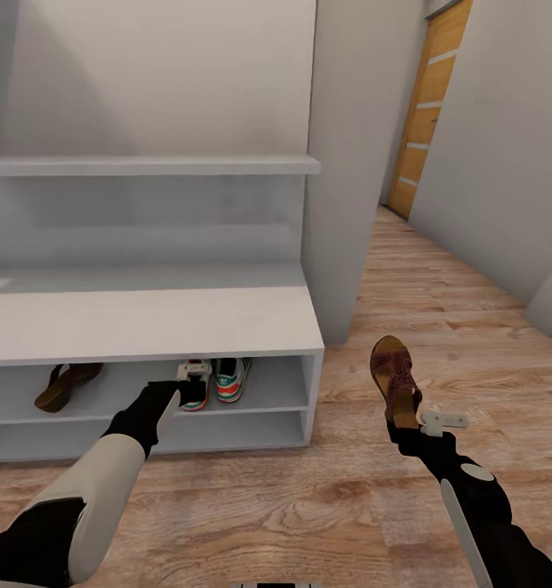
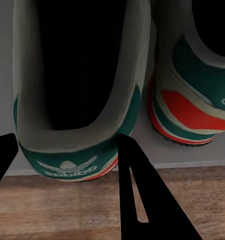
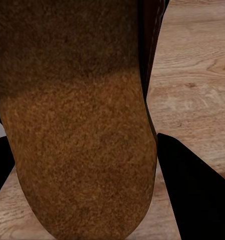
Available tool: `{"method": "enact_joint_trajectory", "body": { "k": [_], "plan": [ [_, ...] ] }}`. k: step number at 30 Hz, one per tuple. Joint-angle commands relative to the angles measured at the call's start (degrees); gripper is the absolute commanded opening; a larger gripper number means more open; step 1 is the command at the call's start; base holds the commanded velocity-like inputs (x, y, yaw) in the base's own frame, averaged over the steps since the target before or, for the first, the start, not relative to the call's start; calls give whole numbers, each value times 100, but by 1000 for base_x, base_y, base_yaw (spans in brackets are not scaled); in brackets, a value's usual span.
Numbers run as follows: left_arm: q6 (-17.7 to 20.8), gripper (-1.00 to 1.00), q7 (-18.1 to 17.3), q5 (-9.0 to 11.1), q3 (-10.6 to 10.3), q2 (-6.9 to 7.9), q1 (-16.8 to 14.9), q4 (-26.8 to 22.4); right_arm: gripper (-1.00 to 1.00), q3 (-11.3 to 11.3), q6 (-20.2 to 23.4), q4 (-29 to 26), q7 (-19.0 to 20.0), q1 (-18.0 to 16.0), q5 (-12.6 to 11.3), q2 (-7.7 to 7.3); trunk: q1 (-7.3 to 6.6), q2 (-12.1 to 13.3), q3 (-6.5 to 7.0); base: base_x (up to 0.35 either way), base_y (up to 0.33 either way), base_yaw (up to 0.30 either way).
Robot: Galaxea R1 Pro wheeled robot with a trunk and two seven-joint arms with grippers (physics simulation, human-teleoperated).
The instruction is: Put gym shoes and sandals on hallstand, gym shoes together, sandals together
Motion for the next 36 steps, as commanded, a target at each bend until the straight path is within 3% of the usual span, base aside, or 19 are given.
{"method": "enact_joint_trajectory", "body": {
  "k": [1,36],
  "plan": [
    [30,-100,-34,-53,46,-11,5,-11,-100,-2,27,-7,-15,-3,-49,-2,-1,-2,-5,0,0,0],
    [12,-100,-34,-53,48,-8,48,-11,-100,-2,27,-7,-15,-3,-49,-2,-1,-2,-5,24,0,0]
  ]
}}
